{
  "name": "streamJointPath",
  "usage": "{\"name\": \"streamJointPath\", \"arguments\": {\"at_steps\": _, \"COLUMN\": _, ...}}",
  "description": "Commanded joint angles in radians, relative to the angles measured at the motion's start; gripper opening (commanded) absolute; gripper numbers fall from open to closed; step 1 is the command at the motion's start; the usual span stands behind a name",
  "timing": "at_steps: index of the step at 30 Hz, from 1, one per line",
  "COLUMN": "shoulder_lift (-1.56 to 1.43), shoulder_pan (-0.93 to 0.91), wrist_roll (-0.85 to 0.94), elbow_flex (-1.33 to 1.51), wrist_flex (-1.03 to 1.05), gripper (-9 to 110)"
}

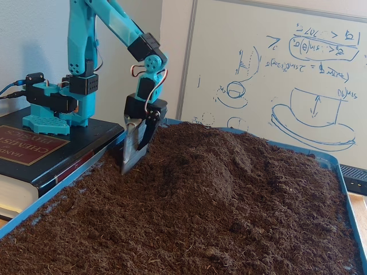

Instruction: Build a berm.

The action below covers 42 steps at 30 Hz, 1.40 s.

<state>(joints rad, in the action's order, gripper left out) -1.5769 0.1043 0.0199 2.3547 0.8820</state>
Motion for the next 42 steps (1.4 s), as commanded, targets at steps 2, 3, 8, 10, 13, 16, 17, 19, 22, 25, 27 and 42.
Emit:
{"name": "streamJointPath", "arguments": {"at_steps": 2, "shoulder_lift": 0.072, "shoulder_pan": 0.006, "wrist_roll": -0.008, "elbow_flex": -0.017, "wrist_flex": -0.028, "gripper": 0}}
{"name": "streamJointPath", "arguments": {"at_steps": 3, "shoulder_lift": 0.087, "shoulder_pan": 0.006, "wrist_roll": -0.008, "elbow_flex": -0.018, "wrist_flex": -0.051, "gripper": 0}}
{"name": "streamJointPath", "arguments": {"at_steps": 8, "shoulder_lift": 0.147, "shoulder_pan": 0.006, "wrist_roll": -0.009, "elbow_flex": -0.078, "wrist_flex": -0.244, "gripper": 0}}
{"name": "streamJointPath", "arguments": {"at_steps": 10, "shoulder_lift": 0.163, "shoulder_pan": 0.006, "wrist_roll": -0.009, "elbow_flex": -0.114, "wrist_flex": -0.319, "gripper": 0}}
{"name": "streamJointPath", "arguments": {"at_steps": 13, "shoulder_lift": 0.196, "shoulder_pan": 0.006, "wrist_roll": -0.009, "elbow_flex": -0.164, "wrist_flex": -0.393, "gripper": 0}}
{"name": "streamJointPath", "arguments": {"at_steps": 16, "shoulder_lift": 0.23, "shoulder_pan": 0.005, "wrist_roll": -0.009, "elbow_flex": -0.216, "wrist_flex": -0.425, "gripper": 0}}
{"name": "streamJointPath", "arguments": {"at_steps": 17, "shoulder_lift": 0.235, "shoulder_pan": 0.005, "wrist_roll": -0.009, "elbow_flex": -0.235, "wrist_flex": -0.426, "gripper": 0}}
{"name": "streamJointPath", "arguments": {"at_steps": 19, "shoulder_lift": 0.238, "shoulder_pan": 0.005, "wrist_roll": -0.009, "elbow_flex": -0.273, "wrist_flex": -0.426, "gripper": 0}}
{"name": "streamJointPath", "arguments": {"at_steps": 22, "shoulder_lift": 0.236, "shoulder_pan": 0.005, "wrist_roll": -0.009, "elbow_flex": -0.325, "wrist_flex": -0.426, "gripper": 0}}
{"name": "streamJointPath", "arguments": {"at_steps": 25, "shoulder_lift": 0.235, "shoulder_pan": 0.005, "wrist_roll": -0.009, "elbow_flex": -0.365, "wrist_flex": -0.426, "gripper": 0}}
{"name": "streamJointPath", "arguments": {"at_steps": 27, "shoulder_lift": 0.233, "shoulder_pan": 0.006, "wrist_roll": -0.009, "elbow_flex": -0.376, "wrist_flex": -0.425, "gripper": 0}}
{"name": "streamJointPath", "arguments": {"at_steps": 42, "shoulder_lift": -0.044, "shoulder_pan": 0.041, "wrist_roll": -0.009, "elbow_flex": -0.35, "wrist_flex": -0.354, "gripper": 0}}
